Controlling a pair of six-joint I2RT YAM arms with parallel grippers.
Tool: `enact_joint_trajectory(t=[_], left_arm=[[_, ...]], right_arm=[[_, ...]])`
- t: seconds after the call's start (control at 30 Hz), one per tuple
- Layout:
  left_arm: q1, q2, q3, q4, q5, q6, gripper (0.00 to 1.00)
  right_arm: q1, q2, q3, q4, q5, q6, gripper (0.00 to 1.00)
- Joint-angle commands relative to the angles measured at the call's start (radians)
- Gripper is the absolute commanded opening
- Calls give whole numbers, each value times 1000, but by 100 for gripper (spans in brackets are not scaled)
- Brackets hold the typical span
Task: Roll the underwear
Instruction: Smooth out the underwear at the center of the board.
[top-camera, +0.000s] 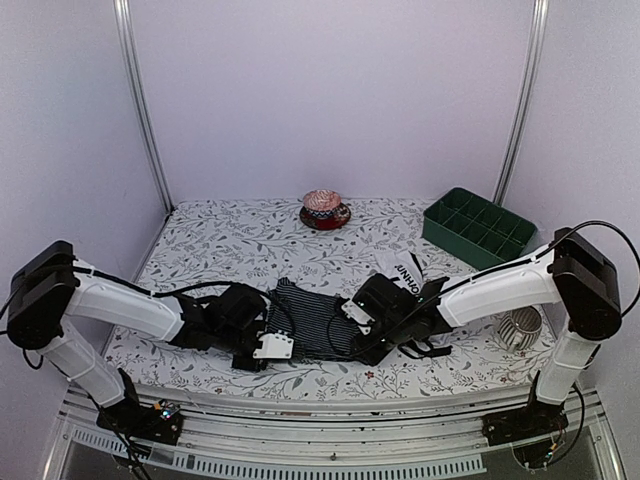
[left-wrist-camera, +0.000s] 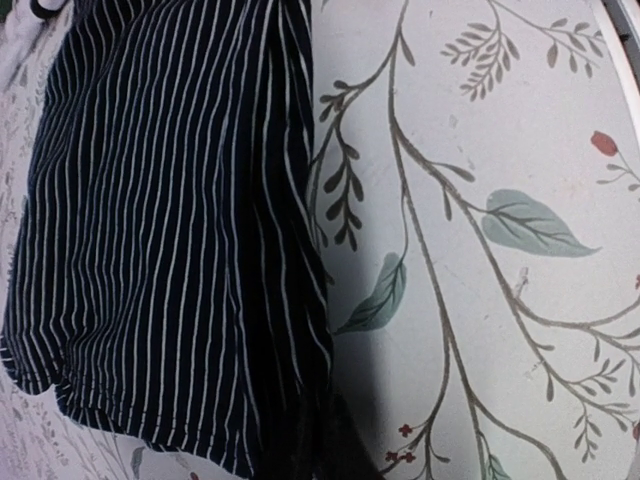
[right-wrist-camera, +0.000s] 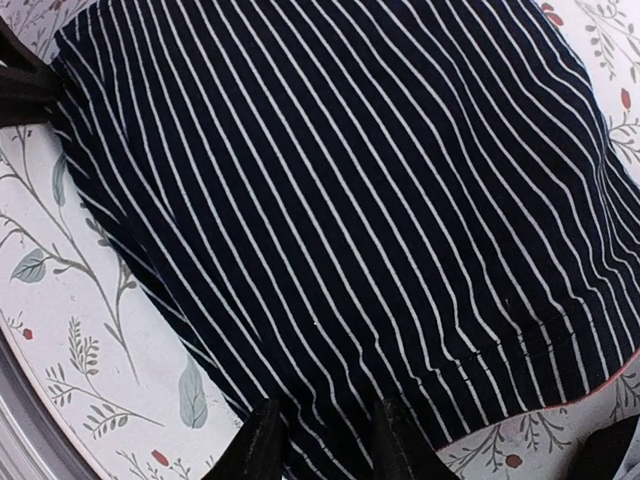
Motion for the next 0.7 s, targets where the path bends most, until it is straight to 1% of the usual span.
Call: enact_joint_trajectory(t=[0.0, 0.17, 0.27, 0.33, 0.37, 0.4, 0.43, 0.53, 0.6, 0.63, 0.67], left_arm=[[-6, 18, 17, -46, -34, 1, 0], [-6, -48, 25, -128, 31, -14, 0], [-6, -108, 23, -172, 65, -22, 0], [-7, -124, 14, -188, 75, -21, 0], [-7, -127, 12, -203, 79, -18, 13], [-6, -128, 13, -214, 84, -16, 31], [-5, -132, 13, -228, 90, -11, 43], [8, -164, 33, -264, 126, 4, 66], [48, -193, 72, -296, 180, 21, 80], [72, -205, 93, -307, 212, 28, 86], [99, -210, 117, -309, 237, 31, 89]], right_arm=[[3, -53, -19, -28, -75, -26, 32], [-5, -131, 11, -48, -36, -26, 33], [-24, -151, 41, -62, -7, -15, 37], [-41, -151, 63, -60, 0, -7, 37], [-49, -147, 77, -60, 4, -3, 37], [-57, -136, 89, -58, 10, 1, 37], [-65, -126, 102, -55, 13, 7, 37], [-89, -83, 143, -38, 16, 24, 33], [-104, -57, 158, -17, 2, 38, 30], [-114, -49, 164, -4, -7, 44, 28], [-124, -40, 165, 10, -18, 53, 26]])
